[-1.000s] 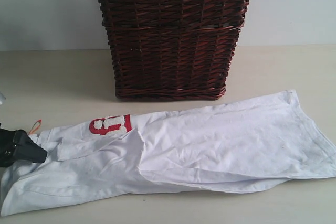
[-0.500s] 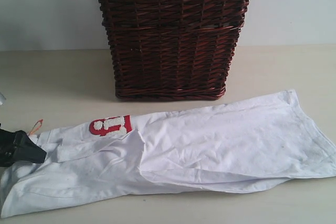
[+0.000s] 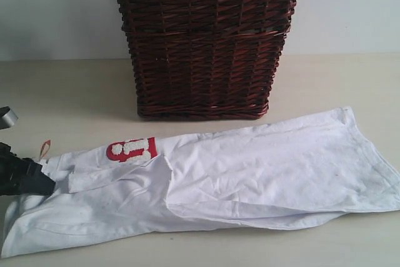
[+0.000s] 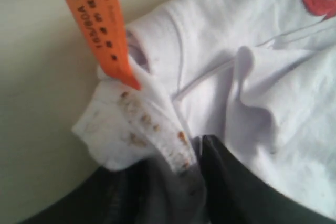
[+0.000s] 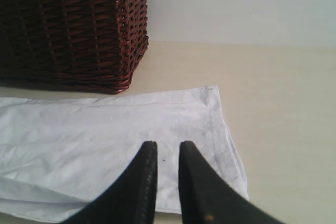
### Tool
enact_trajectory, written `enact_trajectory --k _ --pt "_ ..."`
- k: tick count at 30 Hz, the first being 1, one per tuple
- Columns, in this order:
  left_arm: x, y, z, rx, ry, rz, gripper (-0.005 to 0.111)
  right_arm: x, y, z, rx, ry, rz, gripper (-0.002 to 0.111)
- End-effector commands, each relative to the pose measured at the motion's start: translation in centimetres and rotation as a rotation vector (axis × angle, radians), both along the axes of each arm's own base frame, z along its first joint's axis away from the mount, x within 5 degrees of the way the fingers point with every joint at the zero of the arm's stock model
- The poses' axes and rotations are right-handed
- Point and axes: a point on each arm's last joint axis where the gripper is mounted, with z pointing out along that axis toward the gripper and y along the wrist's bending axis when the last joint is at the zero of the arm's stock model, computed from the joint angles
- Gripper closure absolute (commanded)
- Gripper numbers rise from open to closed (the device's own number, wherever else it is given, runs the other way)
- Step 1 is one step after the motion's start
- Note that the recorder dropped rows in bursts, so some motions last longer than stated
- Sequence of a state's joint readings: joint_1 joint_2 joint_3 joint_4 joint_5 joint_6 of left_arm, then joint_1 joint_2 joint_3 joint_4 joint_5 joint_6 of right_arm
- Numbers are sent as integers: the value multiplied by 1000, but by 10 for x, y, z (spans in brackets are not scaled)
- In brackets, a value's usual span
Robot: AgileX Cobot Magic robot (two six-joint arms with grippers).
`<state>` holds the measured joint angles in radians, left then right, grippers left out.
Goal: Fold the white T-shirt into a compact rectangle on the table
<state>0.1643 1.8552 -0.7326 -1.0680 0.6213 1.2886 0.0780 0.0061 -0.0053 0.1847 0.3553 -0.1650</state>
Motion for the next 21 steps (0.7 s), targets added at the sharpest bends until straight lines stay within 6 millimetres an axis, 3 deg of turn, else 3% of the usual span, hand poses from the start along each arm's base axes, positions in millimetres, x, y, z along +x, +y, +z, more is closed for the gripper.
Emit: enact_trajectory --k 1,2,8,14,17,21 --pt "-1 3 -9 86 -28 -70 98 0 0 -1 -3 -12 -3 92" --pt "-1 3 -9 89 -34 -81 106 0 0 -1 -3 -12 -3 92" --pt "0 7 -10 139 -69 -118 107 0 0 -1 -3 -12 -3 92" --pt "2 31 -1 231 -143 -107 107 0 0 -1 -3 -12 -3 92" --pt "-2 38 10 197 -178 -137 107 0 0 -1 -5 -12 -3 92" --pt "-8 32 24 99 -202 -206 107 0 0 -1 -5 -12 -3 92"
